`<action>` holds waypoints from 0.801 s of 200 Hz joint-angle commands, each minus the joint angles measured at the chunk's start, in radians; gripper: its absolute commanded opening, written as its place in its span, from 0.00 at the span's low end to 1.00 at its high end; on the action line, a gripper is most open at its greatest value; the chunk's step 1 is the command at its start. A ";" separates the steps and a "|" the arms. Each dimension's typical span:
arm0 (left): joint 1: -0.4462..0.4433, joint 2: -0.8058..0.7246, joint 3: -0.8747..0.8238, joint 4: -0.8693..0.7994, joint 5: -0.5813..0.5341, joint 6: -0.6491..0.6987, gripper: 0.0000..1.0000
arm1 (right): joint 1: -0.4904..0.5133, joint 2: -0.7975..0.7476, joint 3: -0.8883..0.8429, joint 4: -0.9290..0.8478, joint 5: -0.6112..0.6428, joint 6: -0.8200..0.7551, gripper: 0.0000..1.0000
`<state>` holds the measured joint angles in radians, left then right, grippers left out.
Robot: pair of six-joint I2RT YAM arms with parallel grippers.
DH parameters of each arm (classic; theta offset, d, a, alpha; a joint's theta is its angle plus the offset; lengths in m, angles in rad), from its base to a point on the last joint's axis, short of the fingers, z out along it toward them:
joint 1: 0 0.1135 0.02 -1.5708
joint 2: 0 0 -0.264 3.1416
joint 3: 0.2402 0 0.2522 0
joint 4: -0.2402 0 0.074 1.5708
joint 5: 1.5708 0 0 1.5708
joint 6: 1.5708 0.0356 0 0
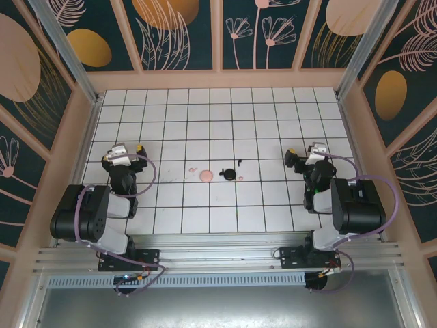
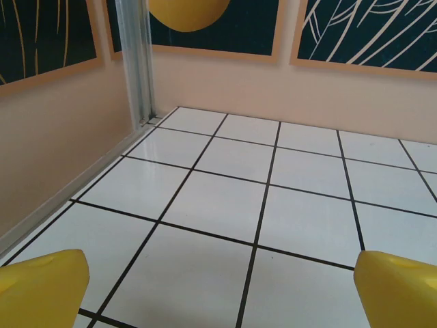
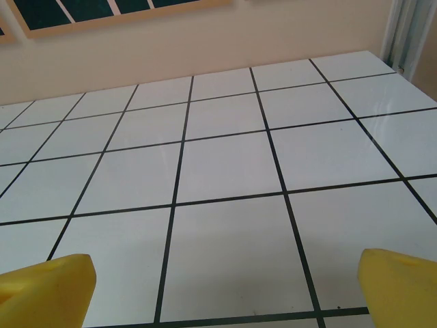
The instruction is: Insert wireless bluetooth earbuds into charging case
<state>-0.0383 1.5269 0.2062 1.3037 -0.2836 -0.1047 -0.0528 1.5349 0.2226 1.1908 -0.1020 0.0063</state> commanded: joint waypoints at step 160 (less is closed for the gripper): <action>0.005 -0.024 0.013 -0.007 0.002 0.006 0.99 | 0.002 -0.018 0.039 -0.016 0.026 0.009 0.99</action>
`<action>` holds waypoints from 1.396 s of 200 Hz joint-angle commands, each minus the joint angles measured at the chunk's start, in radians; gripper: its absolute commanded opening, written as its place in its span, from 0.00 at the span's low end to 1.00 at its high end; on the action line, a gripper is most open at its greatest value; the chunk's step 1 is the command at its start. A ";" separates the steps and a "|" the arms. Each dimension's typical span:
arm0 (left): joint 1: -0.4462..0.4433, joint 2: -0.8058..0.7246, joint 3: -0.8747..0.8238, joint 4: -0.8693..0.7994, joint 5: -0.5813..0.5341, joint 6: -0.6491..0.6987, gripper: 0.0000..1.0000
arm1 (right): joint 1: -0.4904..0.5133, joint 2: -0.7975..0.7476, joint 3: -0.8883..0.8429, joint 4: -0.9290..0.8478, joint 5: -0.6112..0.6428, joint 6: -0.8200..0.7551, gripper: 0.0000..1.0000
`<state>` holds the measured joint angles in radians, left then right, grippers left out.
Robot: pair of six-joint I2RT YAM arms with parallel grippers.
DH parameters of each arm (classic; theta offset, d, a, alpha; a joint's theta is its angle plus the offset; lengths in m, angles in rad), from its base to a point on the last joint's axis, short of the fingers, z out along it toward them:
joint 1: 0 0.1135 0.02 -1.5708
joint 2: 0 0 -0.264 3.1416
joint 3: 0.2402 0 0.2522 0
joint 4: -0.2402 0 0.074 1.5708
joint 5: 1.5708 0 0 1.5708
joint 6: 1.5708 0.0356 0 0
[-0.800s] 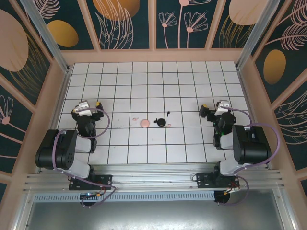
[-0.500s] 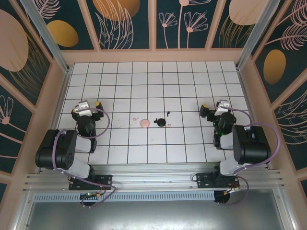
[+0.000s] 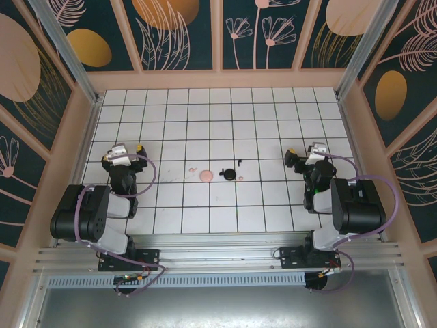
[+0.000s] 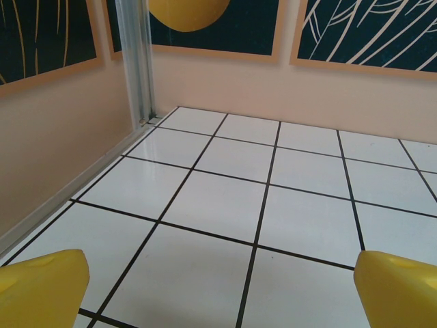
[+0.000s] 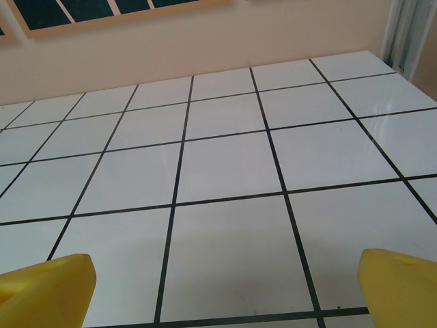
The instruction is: Insert wireless bluetooth earbuds into charging case
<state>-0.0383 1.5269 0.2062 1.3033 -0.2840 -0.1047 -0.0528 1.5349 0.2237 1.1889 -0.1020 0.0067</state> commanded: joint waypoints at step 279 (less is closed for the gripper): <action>0.002 -0.255 0.503 -1.364 0.441 -0.299 0.56 | 0.729 0.211 1.120 -1.902 0.002 0.509 0.67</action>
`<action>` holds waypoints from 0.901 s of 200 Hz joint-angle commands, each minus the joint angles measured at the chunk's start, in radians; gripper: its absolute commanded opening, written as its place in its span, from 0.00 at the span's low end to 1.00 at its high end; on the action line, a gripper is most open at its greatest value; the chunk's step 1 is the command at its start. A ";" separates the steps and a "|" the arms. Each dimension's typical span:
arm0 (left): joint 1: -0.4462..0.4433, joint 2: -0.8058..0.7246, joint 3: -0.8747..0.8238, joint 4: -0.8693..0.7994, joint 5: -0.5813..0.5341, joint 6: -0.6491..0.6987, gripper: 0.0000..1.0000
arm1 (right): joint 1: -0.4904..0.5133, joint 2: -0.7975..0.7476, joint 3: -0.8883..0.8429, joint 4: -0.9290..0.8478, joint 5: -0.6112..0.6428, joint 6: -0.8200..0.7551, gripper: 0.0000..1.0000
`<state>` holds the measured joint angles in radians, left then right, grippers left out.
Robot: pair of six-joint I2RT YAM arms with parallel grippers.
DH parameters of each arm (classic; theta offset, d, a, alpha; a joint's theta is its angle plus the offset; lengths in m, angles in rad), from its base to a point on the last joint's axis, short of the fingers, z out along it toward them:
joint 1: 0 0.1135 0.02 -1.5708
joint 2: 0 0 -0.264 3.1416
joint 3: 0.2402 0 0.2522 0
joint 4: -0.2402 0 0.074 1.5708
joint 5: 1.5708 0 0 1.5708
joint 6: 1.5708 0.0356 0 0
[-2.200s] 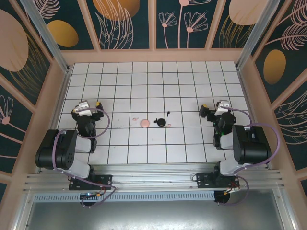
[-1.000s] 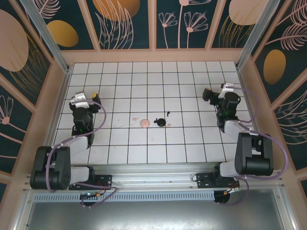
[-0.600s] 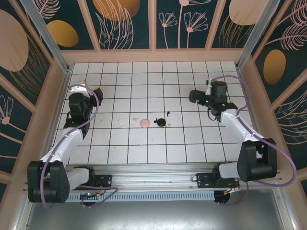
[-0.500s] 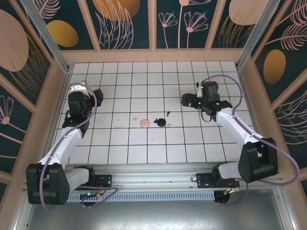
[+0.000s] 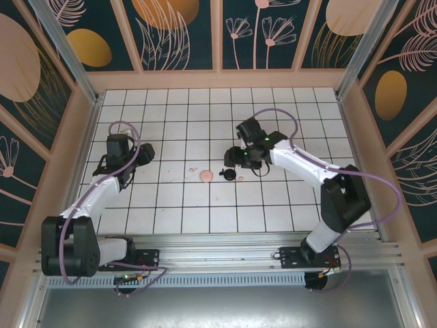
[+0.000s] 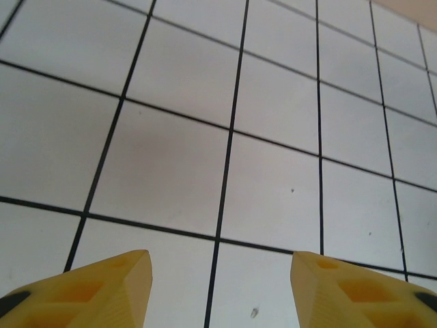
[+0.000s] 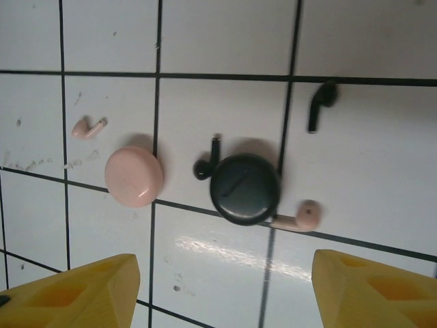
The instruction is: Insert wireless bluetooth earbuds into charging case
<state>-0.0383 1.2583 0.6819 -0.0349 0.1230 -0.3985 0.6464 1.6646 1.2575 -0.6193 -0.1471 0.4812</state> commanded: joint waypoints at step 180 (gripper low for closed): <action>0.003 0.020 0.019 -0.034 0.006 0.046 0.58 | 0.074 0.371 0.210 -0.129 0.139 -0.004 0.58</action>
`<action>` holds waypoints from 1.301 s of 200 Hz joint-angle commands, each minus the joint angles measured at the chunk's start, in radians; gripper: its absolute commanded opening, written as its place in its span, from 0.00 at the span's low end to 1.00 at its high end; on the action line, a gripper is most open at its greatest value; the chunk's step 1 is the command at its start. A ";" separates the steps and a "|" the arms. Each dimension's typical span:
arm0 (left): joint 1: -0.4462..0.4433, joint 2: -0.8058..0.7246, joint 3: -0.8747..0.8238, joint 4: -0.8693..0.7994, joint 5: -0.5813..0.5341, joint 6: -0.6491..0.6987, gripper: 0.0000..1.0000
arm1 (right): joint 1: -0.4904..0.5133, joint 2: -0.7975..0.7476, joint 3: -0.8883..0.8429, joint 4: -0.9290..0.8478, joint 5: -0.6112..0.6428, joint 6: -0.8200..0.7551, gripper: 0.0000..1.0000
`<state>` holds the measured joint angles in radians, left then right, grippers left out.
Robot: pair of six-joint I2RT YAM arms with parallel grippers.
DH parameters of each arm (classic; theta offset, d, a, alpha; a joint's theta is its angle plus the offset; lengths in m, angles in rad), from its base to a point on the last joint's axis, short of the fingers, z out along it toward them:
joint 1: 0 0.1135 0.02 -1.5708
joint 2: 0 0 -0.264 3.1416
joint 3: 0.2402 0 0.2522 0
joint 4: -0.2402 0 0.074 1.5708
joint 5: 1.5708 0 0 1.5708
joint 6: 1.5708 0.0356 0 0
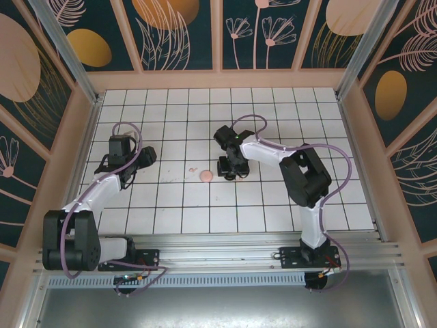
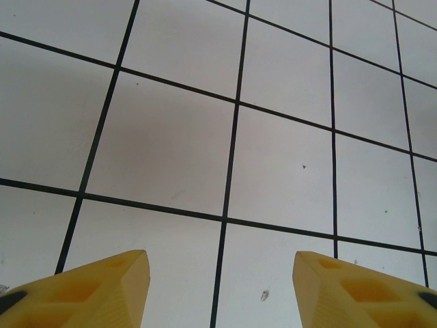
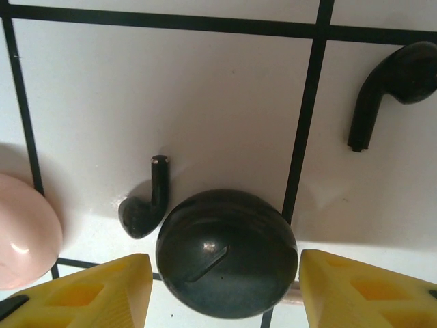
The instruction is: Insert wireless bluetooth earbuds into charging case
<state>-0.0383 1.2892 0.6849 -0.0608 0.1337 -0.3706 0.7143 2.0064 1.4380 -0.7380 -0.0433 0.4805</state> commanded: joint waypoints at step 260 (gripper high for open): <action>-0.282 -0.240 -0.384 0.830 0.167 0.079 0.47 | -0.042 -0.415 -0.363 0.561 -0.102 0.055 0.47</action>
<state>-0.2718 1.0660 0.3325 0.5068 0.2558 -0.3767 0.6815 1.6764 1.1358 -0.3302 -0.0742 0.5087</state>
